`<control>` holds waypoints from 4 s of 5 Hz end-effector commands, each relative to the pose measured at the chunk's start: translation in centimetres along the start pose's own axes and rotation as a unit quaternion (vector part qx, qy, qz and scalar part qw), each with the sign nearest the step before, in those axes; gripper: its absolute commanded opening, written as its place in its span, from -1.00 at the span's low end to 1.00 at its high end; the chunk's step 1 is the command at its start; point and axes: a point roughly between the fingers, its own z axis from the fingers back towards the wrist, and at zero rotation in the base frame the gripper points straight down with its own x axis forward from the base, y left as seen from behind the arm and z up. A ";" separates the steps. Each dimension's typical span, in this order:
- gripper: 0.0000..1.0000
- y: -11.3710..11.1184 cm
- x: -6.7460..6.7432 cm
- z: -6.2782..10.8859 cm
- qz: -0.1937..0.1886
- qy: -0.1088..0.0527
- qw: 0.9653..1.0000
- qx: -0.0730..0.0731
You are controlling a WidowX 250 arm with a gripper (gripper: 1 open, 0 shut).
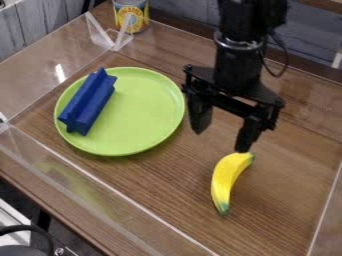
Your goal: Put the banana in the green plate
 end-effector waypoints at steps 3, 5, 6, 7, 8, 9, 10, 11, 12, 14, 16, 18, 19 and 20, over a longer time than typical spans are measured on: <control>1.00 -1.3 -0.1 -1.1 -0.003 -0.047 0.999 -0.006; 1.00 -1.6 0.0 -2.7 0.000 -0.047 0.999 -0.006; 1.00 -1.7 0.1 -3.7 0.002 -0.049 0.999 -0.008; 1.00 -1.8 0.2 -4.5 0.004 -0.052 0.999 -0.011; 1.00 -1.8 0.4 -5.2 0.005 -0.055 0.998 -0.014; 1.00 -1.8 0.6 -5.7 0.007 -0.056 0.998 -0.016; 1.00 -1.8 0.7 -6.3 0.009 -0.058 0.998 -0.018; -1.00 -1.8 0.8 -6.7 0.011 -0.059 0.998 -0.020; -1.00 -1.7 0.9 -6.4 0.011 -0.055 0.998 -0.016; -1.00 -1.7 1.3 -5.4 0.017 -0.054 0.998 -0.014; -1.00 -1.4 1.4 -4.7 0.018 -0.047 0.999 -0.010; -1.00 -1.0 1.2 -3.5 0.015 -0.039 0.999 -0.001; -1.00 -0.6 1.2 -2.9 0.015 -0.038 0.999 0.003; -1.00 -0.2 1.2 -2.2 0.016 -0.040 0.999 0.006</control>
